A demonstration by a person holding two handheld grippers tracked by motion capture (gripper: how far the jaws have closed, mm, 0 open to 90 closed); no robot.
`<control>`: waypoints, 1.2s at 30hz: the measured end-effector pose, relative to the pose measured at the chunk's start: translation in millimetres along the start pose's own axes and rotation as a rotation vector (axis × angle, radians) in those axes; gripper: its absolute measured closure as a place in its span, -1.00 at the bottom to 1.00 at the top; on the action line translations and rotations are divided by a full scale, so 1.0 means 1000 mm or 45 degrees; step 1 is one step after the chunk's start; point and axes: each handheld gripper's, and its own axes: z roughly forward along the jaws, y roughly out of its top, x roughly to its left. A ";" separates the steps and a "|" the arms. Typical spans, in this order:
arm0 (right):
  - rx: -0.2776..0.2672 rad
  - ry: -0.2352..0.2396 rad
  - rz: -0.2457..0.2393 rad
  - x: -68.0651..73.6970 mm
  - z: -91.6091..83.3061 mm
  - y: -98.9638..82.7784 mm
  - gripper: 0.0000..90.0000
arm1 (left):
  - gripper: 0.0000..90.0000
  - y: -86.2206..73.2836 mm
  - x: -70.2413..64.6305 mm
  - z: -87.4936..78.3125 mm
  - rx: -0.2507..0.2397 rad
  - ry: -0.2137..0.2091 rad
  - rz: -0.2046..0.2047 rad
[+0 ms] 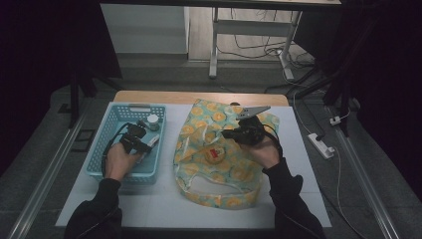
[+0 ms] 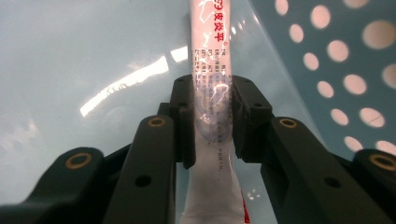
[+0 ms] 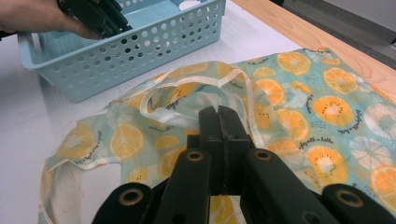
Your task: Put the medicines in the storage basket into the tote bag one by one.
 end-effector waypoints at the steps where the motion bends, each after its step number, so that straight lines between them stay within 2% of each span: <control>1: -0.002 0.001 0.001 0.000 0.000 0.000 1.00 | 0.61 0.000 0.000 -0.002 -0.020 -0.010 -0.001; 6: -0.010 0.003 -0.001 0.000 -0.001 0.000 1.00 | 0.61 0.000 -0.002 -0.011 -0.084 -0.036 -0.001; 8: -0.011 0.001 -0.001 0.000 -0.001 0.000 1.00 | 0.61 0.001 -0.003 -0.015 -0.106 -0.032 0.022; 15: -0.018 -0.001 0.001 0.000 -0.003 0.001 1.00 | 0.61 0.002 -0.005 -0.030 -0.183 -0.026 0.048; 24: -0.026 -0.005 -0.008 0.001 -0.004 0.001 1.00 | 0.61 -0.005 -0.010 -0.045 -0.237 -0.038 0.090; 36: -0.028 -0.005 -0.011 0.001 -0.004 0.002 1.00 | 0.61 -0.013 -0.023 -0.073 -0.322 -0.062 0.109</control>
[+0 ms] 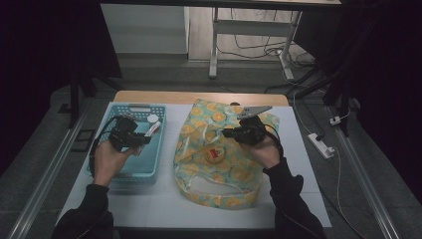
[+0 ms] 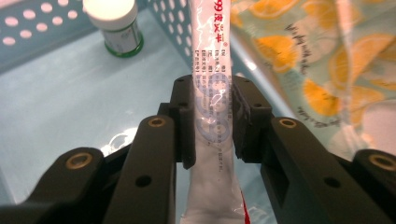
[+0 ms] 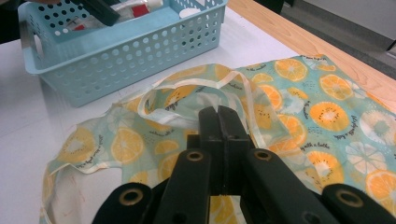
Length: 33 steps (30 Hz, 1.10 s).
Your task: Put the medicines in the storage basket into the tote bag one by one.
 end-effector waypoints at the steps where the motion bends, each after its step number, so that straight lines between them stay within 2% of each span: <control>1: 0.000 0.000 0.000 0.000 0.000 0.000 1.00 | 0.61 0.000 -0.002 -0.002 -0.006 -0.006 0.006; 12: -0.003 -0.003 0.000 0.000 -0.001 0.000 1.00 | 0.61 -0.004 -0.026 -0.010 -0.058 -0.091 0.044; 18: -0.003 -0.004 -0.001 0.000 -0.001 0.000 1.00 | 0.61 -0.004 -0.042 -0.008 -0.069 -0.145 0.080; 33: -0.007 -0.006 -0.002 0.000 -0.001 0.000 1.00 | 0.61 0.000 -0.087 0.007 -0.022 -0.260 0.208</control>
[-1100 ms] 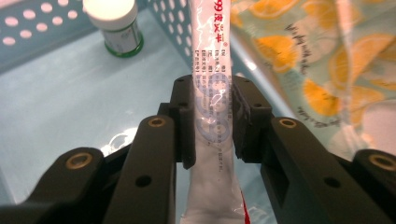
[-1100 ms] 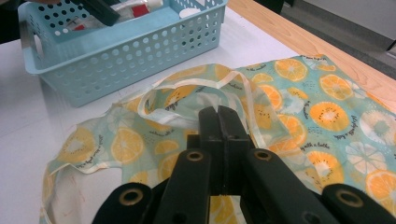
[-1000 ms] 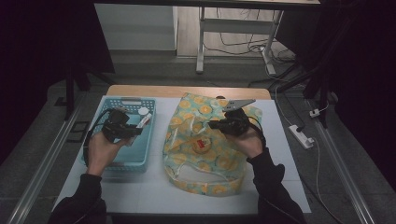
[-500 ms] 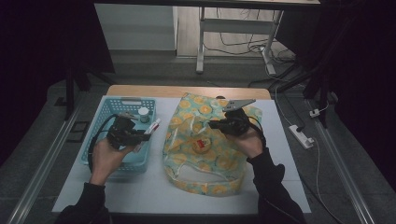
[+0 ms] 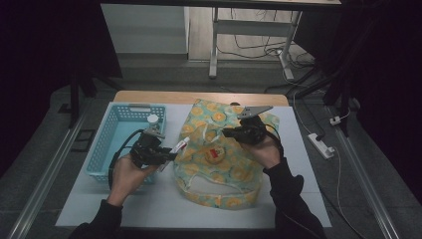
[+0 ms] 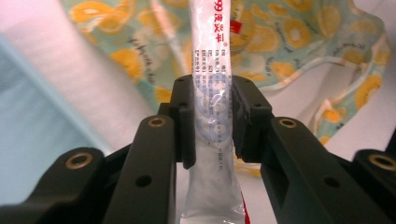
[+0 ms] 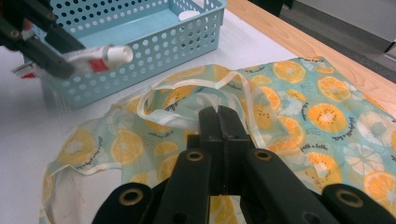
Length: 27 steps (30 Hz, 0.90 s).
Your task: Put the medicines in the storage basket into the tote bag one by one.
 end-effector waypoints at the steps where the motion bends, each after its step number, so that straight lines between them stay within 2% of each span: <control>1: 0.001 0.000 -0.001 0.000 0.000 0.000 1.00 | 0.61 0.001 -0.002 0.002 0.002 -0.007 0.009; 17: -0.002 -0.004 -0.006 0.001 0.000 0.001 1.00 | 0.61 0.015 -0.025 0.042 0.075 -0.081 0.087; 21: -0.004 -0.004 -0.008 0.002 0.000 0.001 1.00 | 0.61 0.020 -0.028 0.053 0.093 -0.072 0.105; 27: -0.007 -0.004 -0.011 0.002 0.001 0.001 1.00 | 0.61 0.028 -0.026 0.067 0.101 -0.067 0.099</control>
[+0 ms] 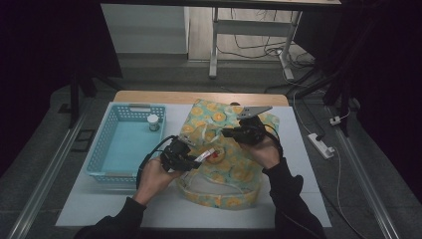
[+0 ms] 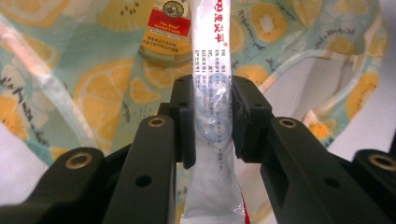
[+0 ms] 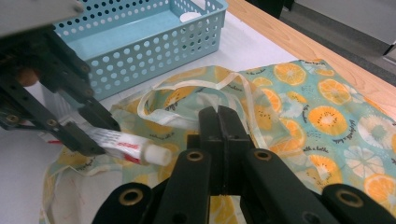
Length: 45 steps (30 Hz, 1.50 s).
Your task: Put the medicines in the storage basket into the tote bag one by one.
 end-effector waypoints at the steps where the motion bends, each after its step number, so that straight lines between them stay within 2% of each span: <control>1: -0.001 -0.001 0.002 0.000 0.000 0.000 1.00 | 0.61 0.001 0.001 0.002 0.002 -0.004 -0.002; 20: 0.003 0.000 0.000 0.001 0.002 0.000 1.00 | 0.61 0.030 0.013 0.038 0.004 0.082 -0.041; 26: 0.007 -0.002 -0.001 0.001 0.003 -0.001 1.00 | 0.61 0.035 0.020 0.046 0.005 0.116 -0.059; 39: 0.017 -0.013 -0.009 0.001 0.005 -0.001 1.00 | 0.60 0.042 0.032 0.062 0.012 0.146 -0.101; 45: 0.020 -0.015 -0.011 0.001 0.006 -0.002 1.00 | 0.60 0.043 0.037 0.064 -0.012 0.160 -0.110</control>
